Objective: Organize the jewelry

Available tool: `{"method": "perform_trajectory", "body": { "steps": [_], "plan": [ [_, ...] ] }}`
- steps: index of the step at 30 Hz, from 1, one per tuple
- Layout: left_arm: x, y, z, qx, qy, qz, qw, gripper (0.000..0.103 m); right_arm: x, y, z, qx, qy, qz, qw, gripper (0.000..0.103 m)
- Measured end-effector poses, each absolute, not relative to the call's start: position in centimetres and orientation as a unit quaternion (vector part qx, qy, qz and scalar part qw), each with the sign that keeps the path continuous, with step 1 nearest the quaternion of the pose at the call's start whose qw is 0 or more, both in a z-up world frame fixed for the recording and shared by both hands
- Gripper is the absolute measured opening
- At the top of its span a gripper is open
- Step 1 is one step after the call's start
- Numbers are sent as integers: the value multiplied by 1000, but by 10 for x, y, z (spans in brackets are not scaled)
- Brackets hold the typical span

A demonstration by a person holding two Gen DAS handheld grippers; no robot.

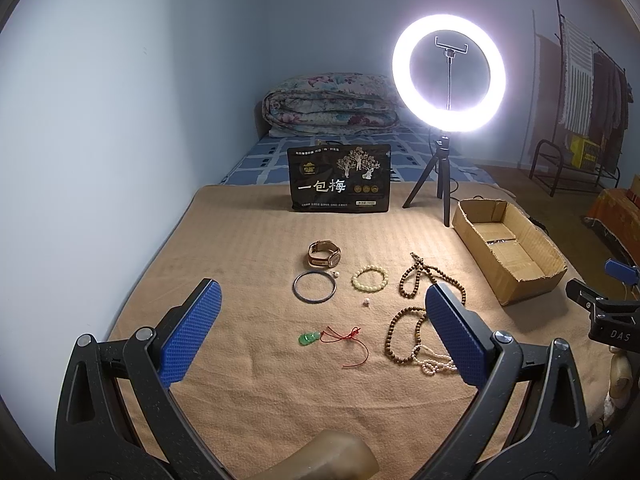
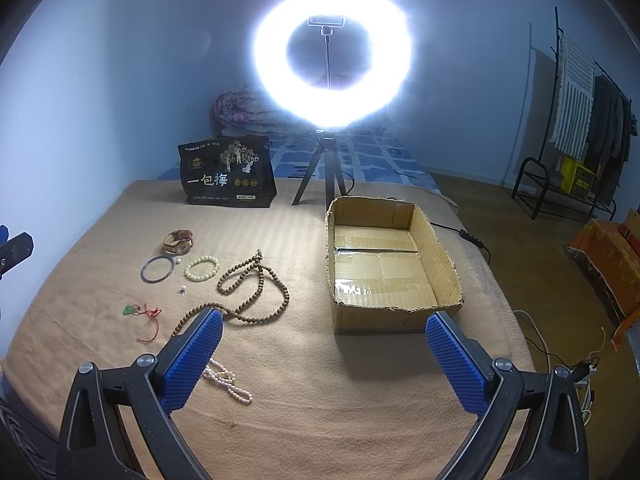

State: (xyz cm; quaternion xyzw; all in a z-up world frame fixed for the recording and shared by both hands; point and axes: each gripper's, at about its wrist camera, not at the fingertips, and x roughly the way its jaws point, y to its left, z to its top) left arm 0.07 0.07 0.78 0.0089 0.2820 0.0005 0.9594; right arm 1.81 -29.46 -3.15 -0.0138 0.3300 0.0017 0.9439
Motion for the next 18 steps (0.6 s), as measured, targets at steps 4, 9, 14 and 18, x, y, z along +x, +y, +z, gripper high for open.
{"method": "perform_trajectory", "body": {
  "steps": [4,9,14,18],
  "plan": [
    [1,2,9,8,282,0,959,103,18,-294,-31,-13,330,2,944,103],
    [0,0,7,9,282,1,959,103,18,-294,-31,-13,330,2,944,103],
    [0,0,7,9,282,1,959,103,18,-293,-30,-13,330,3,944,103],
    [0,-1,7,9,282,1,960,103,19,-293,-31,-13,330,3,944,103]
  ]
}}
